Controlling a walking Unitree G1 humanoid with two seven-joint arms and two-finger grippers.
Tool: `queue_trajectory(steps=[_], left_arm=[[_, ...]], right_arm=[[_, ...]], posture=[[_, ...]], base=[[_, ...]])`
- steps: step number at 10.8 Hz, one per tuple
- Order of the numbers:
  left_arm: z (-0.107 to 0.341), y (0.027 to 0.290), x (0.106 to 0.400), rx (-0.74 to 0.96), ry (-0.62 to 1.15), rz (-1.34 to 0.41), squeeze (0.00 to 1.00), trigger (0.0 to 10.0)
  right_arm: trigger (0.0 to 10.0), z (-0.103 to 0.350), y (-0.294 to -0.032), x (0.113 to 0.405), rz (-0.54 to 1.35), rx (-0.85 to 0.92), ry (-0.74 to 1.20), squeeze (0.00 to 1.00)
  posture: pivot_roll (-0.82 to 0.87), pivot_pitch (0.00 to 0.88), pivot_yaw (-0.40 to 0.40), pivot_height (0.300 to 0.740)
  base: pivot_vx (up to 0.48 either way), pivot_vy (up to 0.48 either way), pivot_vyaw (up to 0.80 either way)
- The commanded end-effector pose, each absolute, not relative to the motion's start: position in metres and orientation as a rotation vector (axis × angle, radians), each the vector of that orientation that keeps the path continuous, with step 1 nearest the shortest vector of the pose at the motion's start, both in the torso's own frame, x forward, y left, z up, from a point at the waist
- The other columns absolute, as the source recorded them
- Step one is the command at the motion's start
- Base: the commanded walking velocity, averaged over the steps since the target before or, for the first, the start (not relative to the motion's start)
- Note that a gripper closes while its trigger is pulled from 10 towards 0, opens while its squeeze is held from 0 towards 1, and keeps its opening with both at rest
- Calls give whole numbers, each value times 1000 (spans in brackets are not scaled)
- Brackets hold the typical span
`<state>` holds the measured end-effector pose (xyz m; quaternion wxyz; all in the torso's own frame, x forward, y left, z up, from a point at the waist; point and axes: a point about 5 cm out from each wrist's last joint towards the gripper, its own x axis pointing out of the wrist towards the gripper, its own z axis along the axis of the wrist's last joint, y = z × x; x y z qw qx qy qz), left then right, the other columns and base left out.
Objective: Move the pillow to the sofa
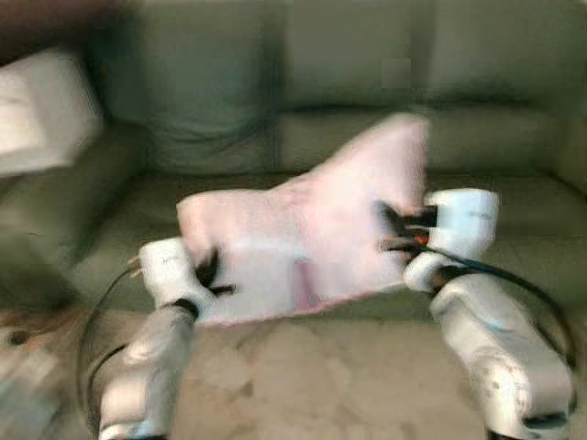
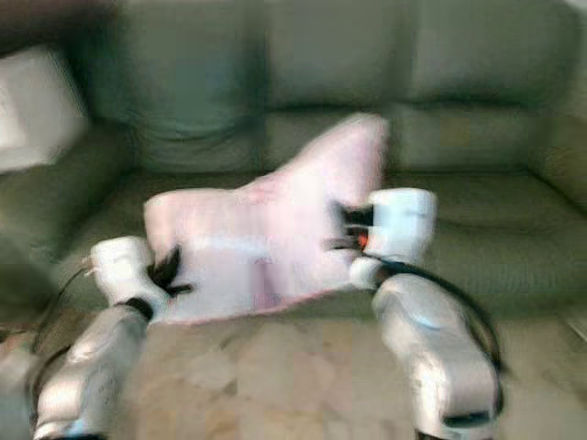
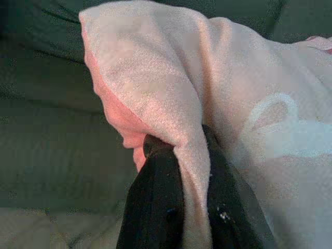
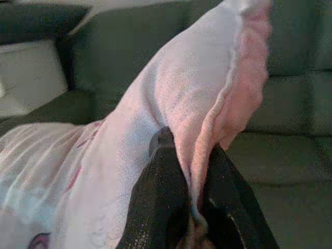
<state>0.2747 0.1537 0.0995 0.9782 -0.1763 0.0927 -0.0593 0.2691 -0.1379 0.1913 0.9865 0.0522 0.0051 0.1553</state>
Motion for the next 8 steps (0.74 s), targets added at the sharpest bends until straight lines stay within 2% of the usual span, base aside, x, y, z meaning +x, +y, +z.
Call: queue_trajectory(steps=[1, 8], left_arm=[[108, 138, 277, -359, 157, -188, 0, 10000], [107, 137, 279, -343, 168, -198, 0, 10000]], right_arm=[[10000, 194, -144, 268, 289, 99, -2, 0], [10000, 193, -144, 268, 287, 94, 2, 0]], posture=[[-250, 38, 7, 740], [-252, 34, 8, 740]], base=[[0, 0, 0], [0, 0, 0]])
